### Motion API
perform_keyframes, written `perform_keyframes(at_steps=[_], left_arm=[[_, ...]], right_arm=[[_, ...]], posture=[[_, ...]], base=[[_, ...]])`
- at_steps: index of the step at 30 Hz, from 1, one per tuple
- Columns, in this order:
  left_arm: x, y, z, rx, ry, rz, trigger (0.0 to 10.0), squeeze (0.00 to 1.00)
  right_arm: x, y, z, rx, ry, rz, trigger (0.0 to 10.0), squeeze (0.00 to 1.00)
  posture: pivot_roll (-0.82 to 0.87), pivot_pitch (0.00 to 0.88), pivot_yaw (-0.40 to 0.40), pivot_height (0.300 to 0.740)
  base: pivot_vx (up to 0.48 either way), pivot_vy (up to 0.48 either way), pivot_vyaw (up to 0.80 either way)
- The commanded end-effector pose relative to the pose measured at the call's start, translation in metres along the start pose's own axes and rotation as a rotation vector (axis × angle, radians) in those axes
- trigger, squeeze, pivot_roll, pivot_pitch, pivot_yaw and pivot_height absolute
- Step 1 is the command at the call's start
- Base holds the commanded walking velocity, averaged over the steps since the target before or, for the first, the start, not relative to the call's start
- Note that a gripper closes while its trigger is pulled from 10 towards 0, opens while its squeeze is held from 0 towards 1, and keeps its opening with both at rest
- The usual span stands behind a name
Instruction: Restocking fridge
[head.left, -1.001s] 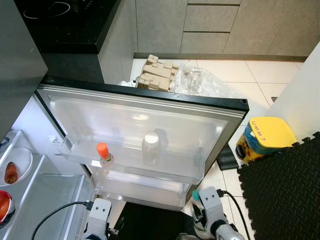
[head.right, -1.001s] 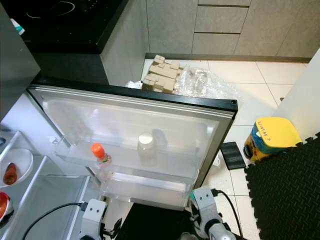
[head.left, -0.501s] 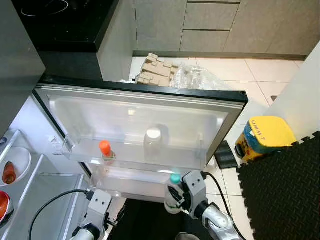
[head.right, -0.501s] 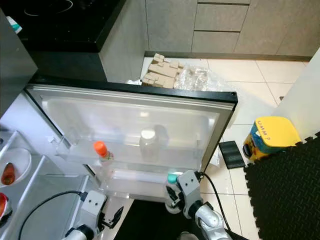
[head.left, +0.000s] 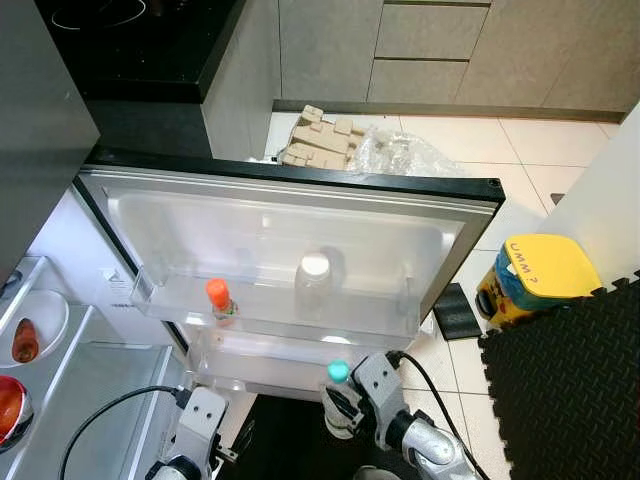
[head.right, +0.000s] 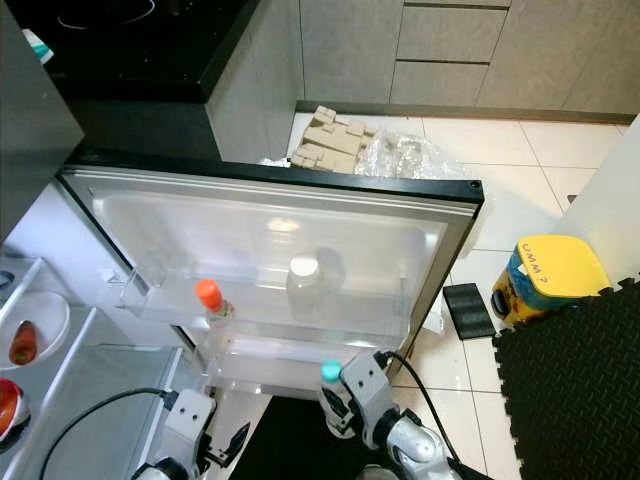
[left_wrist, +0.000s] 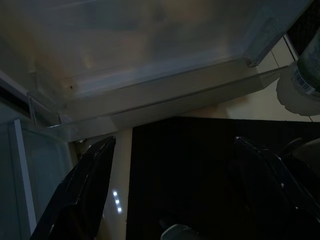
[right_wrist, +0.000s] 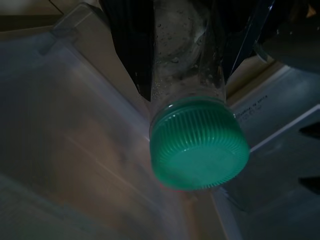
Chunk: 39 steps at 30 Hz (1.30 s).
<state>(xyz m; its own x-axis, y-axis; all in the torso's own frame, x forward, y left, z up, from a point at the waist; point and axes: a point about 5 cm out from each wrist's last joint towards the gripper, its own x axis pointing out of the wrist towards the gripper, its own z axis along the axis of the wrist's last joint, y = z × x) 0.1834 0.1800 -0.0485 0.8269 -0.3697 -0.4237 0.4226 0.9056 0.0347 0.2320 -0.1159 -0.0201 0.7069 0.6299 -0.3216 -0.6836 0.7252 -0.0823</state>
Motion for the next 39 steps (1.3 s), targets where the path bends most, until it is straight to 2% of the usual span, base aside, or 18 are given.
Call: perform_keyframes(at_steps=[1,6,11,15,17,22,24,26,33,39], left_arm=[[-0.006,-0.001,-0.009,-0.01,0.036,-0.002,10.0,0.0],[-0.007,-0.002,-0.008,-0.01,0.032,-0.004,10.0,0.0],[-0.007,-0.002,-0.007,-0.005,0.024,-0.012,10.0,0.0],[-0.007,-0.002,-0.006,0.002,0.012,-0.024,10.0,0.0],[-0.007,-0.002,-0.006,0.002,0.012,-0.024,10.0,0.0],[-0.007,-0.001,-0.004,0.008,0.0,-0.029,10.0,0.0],[-0.007,-0.001,-0.004,0.01,-0.002,-0.03,10.0,0.0],[-0.008,-0.001,-0.004,0.013,-0.004,-0.034,10.0,0.0],[-0.01,-0.002,-0.004,0.018,-0.01,-0.04,10.0,0.0],[-0.011,-0.002,-0.004,0.021,-0.014,-0.052,10.0,0.0]], right_arm=[[-0.004,0.004,-0.003,-0.015,-0.001,0.014,10.0,0.0],[-0.005,0.004,-0.003,-0.064,0.005,0.047,10.0,0.0],[-0.006,0.004,-0.002,-0.103,0.007,0.064,10.0,0.0],[-0.006,0.004,-0.001,-0.172,0.01,0.081,10.0,0.0],[-0.006,0.004,-0.001,-0.172,0.01,0.081,10.0,0.0],[-0.003,0.007,0.002,-0.266,0.003,0.135,10.0,0.0],[-0.003,0.008,0.004,-0.28,-0.006,0.147,10.0,0.0],[0.0,0.01,0.005,-0.332,-0.003,0.168,10.0,0.0],[0.004,0.015,0.01,-0.371,-0.026,0.204,10.0,0.0],[0.008,0.019,0.011,-0.414,-0.034,0.201,10.0,0.0]], posture=[[-0.17,0.143,0.01,0.73],[-0.17,0.143,0.009,0.71],[-0.17,0.145,0.008,0.71],[-0.17,0.146,0.008,0.71],[-0.17,0.146,0.008,0.71],[-0.17,0.152,0.009,0.69],[-0.17,0.153,0.009,0.69],[-0.17,0.154,0.01,0.69],[-0.17,0.157,0.011,0.69],[-0.16,0.159,0.014,0.671]], base=[[0.0,0.0,0.0],[0.0,0.0,0.0],[0.0,0.0,0.0],[0.0,0.0,0.0],[0.0,0.0,0.0],[0.0,0.0,0.0],[0.0,0.0,0.0],[0.0,0.0,0.0],[0.0,0.0,0.0],[0.0,0.0,0.0]])
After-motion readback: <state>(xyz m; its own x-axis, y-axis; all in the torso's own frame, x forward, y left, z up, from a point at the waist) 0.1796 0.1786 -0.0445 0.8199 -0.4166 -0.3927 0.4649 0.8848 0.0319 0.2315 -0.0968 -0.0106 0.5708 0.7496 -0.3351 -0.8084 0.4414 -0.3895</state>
